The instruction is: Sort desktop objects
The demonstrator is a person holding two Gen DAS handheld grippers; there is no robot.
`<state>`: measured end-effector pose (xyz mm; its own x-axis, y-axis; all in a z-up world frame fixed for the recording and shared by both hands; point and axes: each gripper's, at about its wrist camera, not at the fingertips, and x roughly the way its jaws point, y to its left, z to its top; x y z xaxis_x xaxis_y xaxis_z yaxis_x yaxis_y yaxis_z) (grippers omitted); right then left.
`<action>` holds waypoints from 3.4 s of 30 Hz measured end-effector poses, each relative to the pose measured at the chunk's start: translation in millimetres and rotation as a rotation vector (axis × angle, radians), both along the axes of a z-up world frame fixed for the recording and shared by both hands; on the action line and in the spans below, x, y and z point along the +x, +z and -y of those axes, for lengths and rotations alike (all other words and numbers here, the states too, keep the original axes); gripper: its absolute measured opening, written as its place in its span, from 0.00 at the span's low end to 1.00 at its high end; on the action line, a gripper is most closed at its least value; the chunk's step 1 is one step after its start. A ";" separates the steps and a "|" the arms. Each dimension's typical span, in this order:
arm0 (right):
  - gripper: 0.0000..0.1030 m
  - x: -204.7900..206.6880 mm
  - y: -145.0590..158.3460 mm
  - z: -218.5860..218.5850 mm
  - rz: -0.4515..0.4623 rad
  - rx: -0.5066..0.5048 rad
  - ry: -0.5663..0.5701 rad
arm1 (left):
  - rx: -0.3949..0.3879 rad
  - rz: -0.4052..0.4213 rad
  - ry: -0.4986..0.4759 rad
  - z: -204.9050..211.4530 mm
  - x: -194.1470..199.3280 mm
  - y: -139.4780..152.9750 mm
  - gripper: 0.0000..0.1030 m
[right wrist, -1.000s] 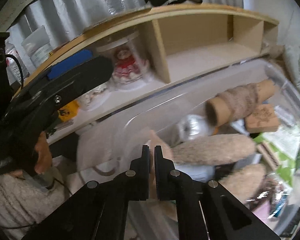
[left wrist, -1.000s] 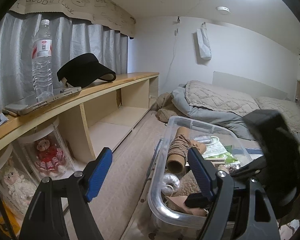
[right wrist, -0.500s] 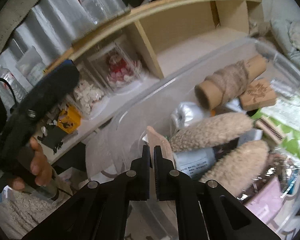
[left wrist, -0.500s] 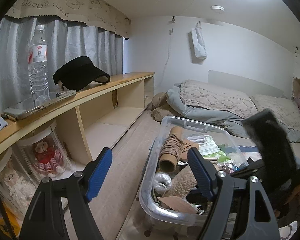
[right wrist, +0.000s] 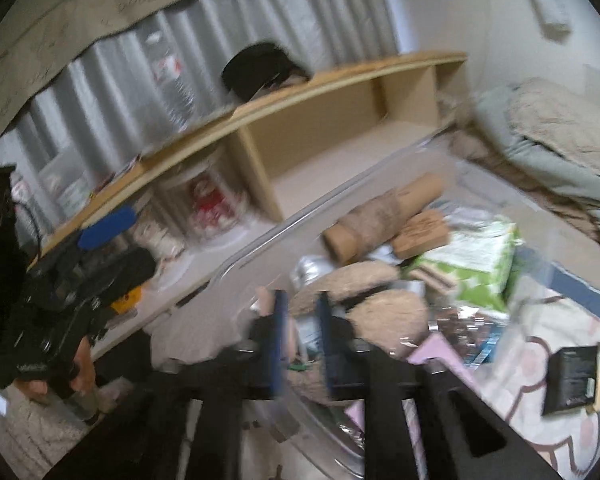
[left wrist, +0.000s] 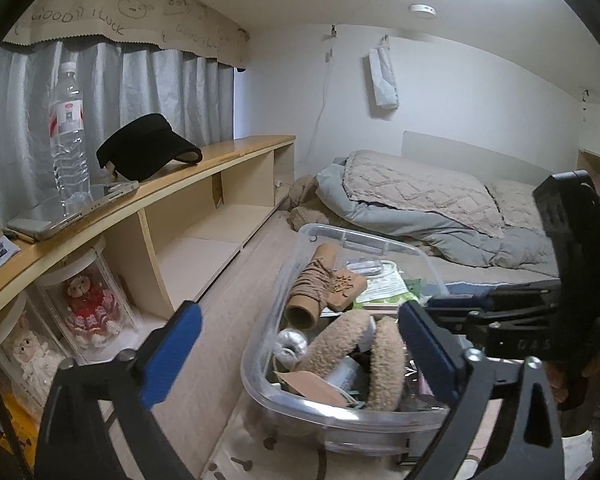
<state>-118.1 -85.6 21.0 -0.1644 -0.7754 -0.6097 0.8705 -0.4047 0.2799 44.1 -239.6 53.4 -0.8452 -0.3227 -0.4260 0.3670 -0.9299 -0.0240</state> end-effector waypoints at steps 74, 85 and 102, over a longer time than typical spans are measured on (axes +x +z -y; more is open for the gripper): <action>1.00 117.5 9.7 -267.5 -0.351 -0.060 -0.317 | -0.004 -0.034 -0.034 -180.7 91.3 -16.9 1.00; 1.00 125.7 8.2 -273.4 -0.367 -0.059 -0.315 | 0.005 -0.002 -0.058 -195.8 98.8 -31.3 1.00; 1.00 129.3 7.3 -279.4 -0.394 -0.043 -0.330 | -0.041 -0.035 -0.019 -199.3 112.6 -34.7 1.00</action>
